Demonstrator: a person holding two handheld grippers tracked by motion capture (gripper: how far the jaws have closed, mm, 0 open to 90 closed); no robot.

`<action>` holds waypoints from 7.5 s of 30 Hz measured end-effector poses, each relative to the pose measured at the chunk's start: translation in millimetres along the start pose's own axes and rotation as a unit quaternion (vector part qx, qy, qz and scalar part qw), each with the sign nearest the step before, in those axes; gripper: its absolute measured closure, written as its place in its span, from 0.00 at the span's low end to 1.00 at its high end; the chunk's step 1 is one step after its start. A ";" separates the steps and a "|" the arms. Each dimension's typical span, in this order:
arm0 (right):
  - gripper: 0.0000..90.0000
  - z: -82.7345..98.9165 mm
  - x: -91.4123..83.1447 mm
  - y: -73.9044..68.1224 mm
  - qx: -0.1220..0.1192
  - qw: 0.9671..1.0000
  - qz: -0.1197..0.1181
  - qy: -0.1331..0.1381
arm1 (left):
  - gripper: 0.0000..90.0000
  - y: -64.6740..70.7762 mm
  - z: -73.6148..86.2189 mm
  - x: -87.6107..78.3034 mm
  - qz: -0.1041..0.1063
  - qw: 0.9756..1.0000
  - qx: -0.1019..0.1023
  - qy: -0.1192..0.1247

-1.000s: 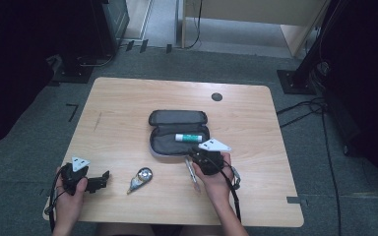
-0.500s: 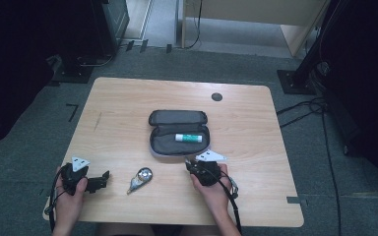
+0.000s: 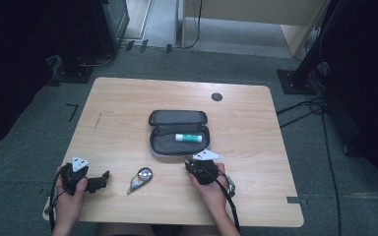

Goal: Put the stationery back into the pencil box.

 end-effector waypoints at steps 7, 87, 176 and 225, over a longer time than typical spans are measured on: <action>0.89 2.1 -1.2 -6.1 -0.045 0.999 -0.021 -0.005 | 0.00 0.0 0.0 0.0 0.000 1.000 0.000 0.000; 0.89 -117.5 -27.2 14.0 -0.111 0.991 -0.038 0.060 | 0.00 0.0 0.1 0.1 0.000 1.000 0.000 0.000; 0.69 -34.8 18.1 -90.7 -0.084 0.989 -0.117 0.035 | 0.00 7.1 2.9 -5.1 0.045 0.998 0.041 0.011; 0.48 -27.1 30.2 -99.6 -0.028 0.996 -0.086 0.024 | 0.17 27.5 5.8 -7.7 0.060 0.992 0.108 0.032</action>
Point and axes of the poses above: each handheld gripper's, and its own axes: x roughly forward along the jaws, z roughly out of its underside, y roughly to its right, the point moved 2 cm from there along x, roughly forward along the jaws, and after that the axes turned 8 degrees about -y, right-handed, at the moved point
